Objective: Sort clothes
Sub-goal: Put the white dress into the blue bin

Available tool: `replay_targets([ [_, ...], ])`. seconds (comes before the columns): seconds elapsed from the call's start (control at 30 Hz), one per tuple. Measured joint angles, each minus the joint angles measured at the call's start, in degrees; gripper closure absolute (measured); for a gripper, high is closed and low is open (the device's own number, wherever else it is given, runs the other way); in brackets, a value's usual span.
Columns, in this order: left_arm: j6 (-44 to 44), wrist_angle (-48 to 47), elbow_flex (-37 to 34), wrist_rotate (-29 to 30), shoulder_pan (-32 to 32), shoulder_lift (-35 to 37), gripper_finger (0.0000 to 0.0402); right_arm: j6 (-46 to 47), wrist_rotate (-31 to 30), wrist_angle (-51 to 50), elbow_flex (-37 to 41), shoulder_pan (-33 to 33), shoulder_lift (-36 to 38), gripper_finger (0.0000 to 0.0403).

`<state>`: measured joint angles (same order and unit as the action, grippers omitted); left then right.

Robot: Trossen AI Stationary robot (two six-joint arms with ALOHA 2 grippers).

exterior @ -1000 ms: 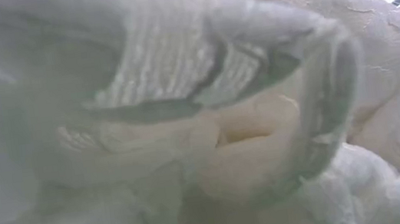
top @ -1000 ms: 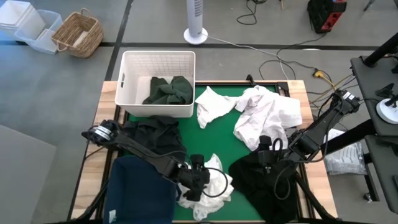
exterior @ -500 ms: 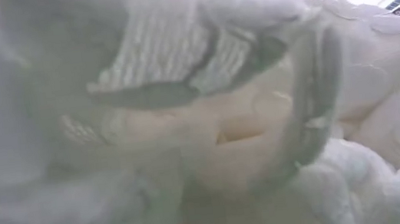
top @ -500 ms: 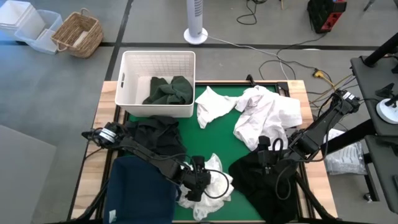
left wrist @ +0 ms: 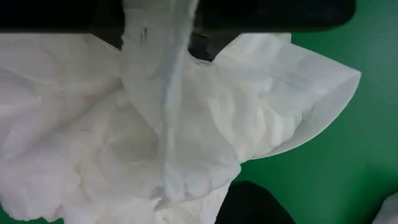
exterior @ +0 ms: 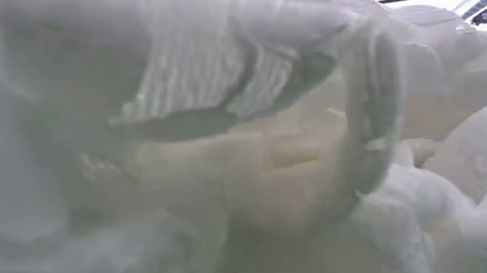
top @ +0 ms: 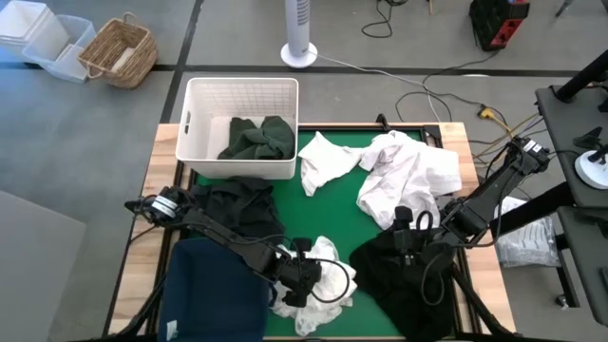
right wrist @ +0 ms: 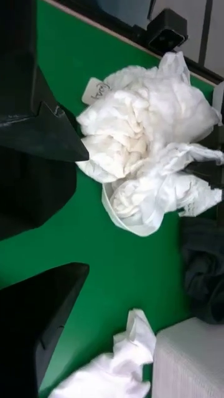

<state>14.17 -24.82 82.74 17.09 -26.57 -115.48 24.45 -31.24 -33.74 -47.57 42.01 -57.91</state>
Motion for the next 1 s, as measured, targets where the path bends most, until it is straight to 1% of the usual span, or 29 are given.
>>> replay_targets([
  [0.17,-0.07,0.07,-0.07,-0.06,-0.45,2.60,0.0398,-1.13,-1.91,0.02,0.00,-0.01,0.02,0.0125],
  [0.5,-2.82,2.06,0.81,0.43,-2.83,11.16,0.0400,-2.21,-9.22,0.17,0.00,0.01,0.04,0.0147],
  [0.67,-8.89,5.99,0.81,2.11,-4.89,15.34,0.0401,-2.33,-12.24,0.21,0.01,0.01,0.04,0.0156],
  [0.87,-17.87,12.23,0.85,7.45,-7.63,20.72,0.0401,-1.97,-14.91,0.48,0.02,0.01,0.05,0.0171],
  [1.0,-19.47,14.37,0.87,8.95,-8.02,24.55,0.0401,-2.56,-15.55,1.42,0.02,0.01,0.07,0.0181],
])
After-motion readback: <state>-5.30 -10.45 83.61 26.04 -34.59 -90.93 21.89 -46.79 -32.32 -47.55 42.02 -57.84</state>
